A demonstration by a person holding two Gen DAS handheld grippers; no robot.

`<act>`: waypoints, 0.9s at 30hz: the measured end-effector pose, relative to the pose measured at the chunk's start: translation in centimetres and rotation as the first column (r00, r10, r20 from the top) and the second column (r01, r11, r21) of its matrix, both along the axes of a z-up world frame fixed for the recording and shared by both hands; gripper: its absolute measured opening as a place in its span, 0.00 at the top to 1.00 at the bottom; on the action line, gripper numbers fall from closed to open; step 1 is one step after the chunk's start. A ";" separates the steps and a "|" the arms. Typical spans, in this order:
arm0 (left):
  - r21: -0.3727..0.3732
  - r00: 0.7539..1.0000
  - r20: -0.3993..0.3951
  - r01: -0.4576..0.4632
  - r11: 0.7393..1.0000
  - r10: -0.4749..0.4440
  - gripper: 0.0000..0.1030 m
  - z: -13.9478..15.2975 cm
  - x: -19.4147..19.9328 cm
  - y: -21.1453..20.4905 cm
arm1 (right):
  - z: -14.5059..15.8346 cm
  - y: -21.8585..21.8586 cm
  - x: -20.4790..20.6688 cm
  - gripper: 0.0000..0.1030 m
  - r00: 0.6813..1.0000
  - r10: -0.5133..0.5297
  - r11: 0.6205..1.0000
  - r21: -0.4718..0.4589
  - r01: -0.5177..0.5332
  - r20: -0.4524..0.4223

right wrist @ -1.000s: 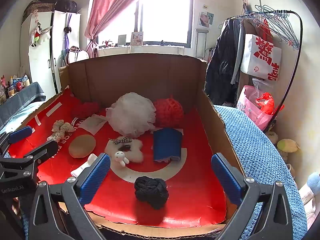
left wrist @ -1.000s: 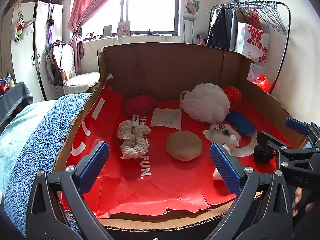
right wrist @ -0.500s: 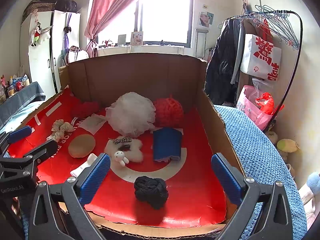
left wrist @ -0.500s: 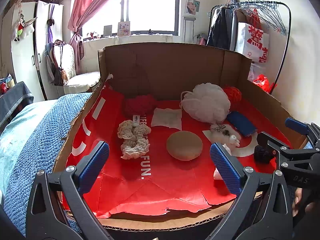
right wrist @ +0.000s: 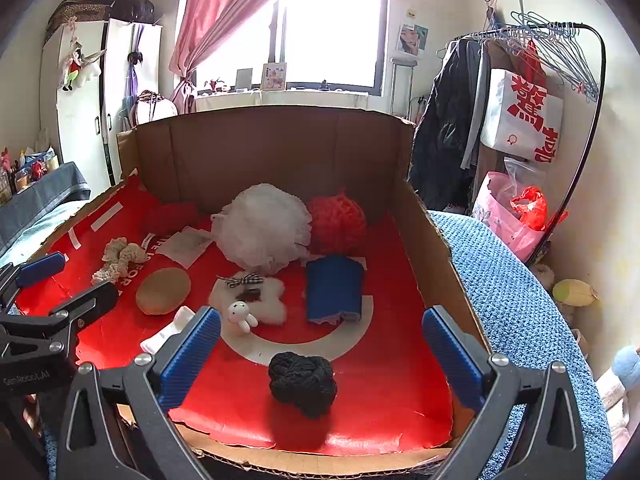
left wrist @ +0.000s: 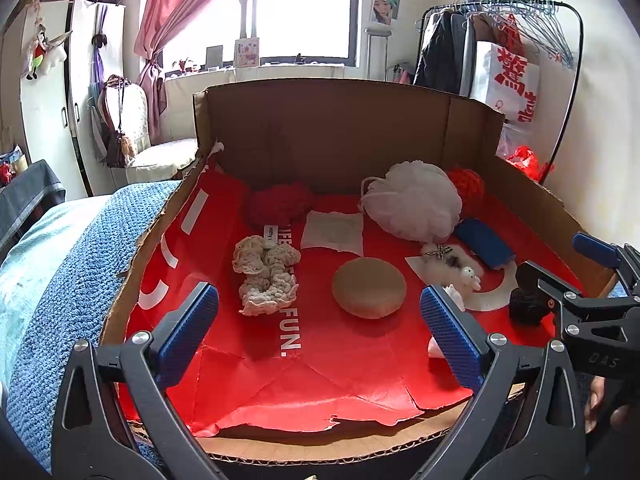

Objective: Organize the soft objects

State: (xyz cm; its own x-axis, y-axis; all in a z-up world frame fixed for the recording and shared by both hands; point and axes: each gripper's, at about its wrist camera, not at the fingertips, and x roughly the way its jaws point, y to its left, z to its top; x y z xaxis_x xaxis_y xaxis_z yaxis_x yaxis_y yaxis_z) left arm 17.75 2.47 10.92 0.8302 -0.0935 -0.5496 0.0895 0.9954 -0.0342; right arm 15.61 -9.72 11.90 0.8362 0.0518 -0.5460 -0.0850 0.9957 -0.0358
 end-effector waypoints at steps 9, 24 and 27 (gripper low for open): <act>0.000 1.000 0.021 -0.012 1.000 0.012 0.00 0.7 -0.8 0.0 | 0.2 0.1 -0.2 0.00 1.000 -0.002 1.000 -0.009 0.002 0.015; -0.044 0.999 -0.012 0.031 0.999 -0.031 0.00 2.8 -9.5 -0.4 | 4.4 -0.2 -8.8 0.00 0.998 0.025 1.000 0.009 -0.025 0.063; -0.052 0.998 -0.051 0.028 0.998 -0.030 0.00 1.8 -10.6 -0.3 | 3.8 -0.4 -10.1 0.00 0.999 0.021 1.000 0.003 -0.021 0.032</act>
State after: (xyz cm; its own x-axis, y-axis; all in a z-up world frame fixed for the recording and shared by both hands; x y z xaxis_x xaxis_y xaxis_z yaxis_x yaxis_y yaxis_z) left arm 7.20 2.18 12.75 0.7974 -0.1466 -0.5854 0.1152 0.9892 -0.0908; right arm 5.52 -10.07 15.72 0.8518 0.0713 -0.5190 -0.1046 0.9939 -0.0352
